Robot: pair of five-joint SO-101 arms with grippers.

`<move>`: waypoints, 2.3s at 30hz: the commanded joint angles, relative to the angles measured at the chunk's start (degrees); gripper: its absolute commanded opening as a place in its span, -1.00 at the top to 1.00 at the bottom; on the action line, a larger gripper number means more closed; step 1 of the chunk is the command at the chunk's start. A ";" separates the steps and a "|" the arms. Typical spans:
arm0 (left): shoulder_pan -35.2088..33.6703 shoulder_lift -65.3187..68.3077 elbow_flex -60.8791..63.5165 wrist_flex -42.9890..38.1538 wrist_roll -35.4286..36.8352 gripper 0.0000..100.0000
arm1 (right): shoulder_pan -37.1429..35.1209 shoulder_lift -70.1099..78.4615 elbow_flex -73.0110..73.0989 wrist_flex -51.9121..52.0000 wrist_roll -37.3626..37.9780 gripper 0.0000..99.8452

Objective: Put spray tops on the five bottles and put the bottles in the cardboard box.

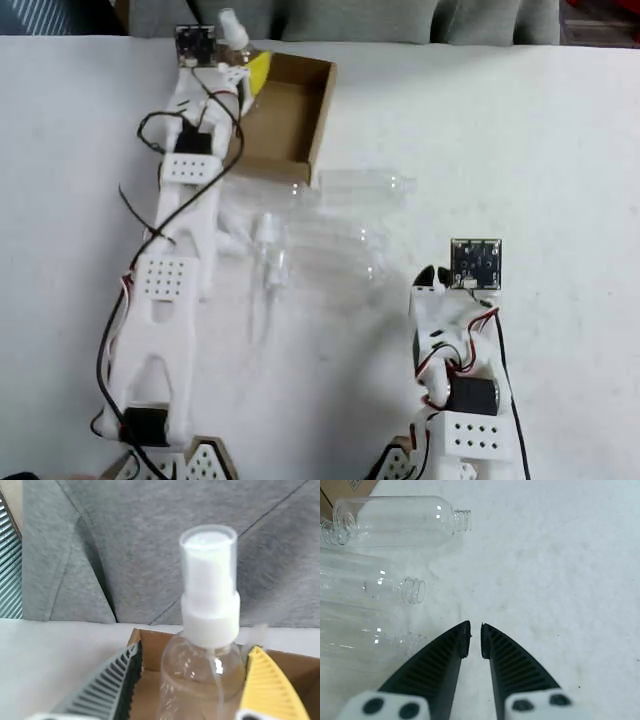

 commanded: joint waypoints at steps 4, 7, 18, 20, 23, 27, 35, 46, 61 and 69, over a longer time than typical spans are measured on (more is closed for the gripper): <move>-0.40 -1.98 -11.87 22.15 -2.55 0.37 | -0.04 0.04 0.53 -1.01 0.62 0.97; -0.13 -3.47 -11.69 28.04 -5.71 0.37 | 0.04 0.04 0.53 -1.01 0.62 0.97; 0.13 -15.16 -11.78 51.69 -5.89 0.37 | 0.31 0.04 0.53 -1.01 0.62 0.97; 0.13 -17.89 -11.78 57.05 -5.89 0.37 | 0.31 0.04 0.53 -1.01 0.62 0.97; 0.13 -21.49 -11.78 66.11 -6.33 0.37 | 0.31 0.04 0.53 -1.01 0.62 0.97; 0.75 -26.24 -11.78 76.92 -6.33 0.37 | 0.31 0.04 0.53 -1.01 0.62 0.97; -1.27 -30.11 -11.16 78.07 -6.24 0.38 | 0.40 0.04 0.53 -0.75 0.62 0.97; -1.19 -35.56 -11.16 78.07 -22.07 0.96 | 0.40 0.04 0.53 -0.92 0.62 0.97; -2.15 -64.48 30.42 77.80 -16.88 0.96 | 0.31 0.04 0.53 -0.92 0.62 0.97; -2.51 -78.64 57.76 75.78 -16.97 0.96 | 0.40 0.04 0.53 -0.75 0.62 0.97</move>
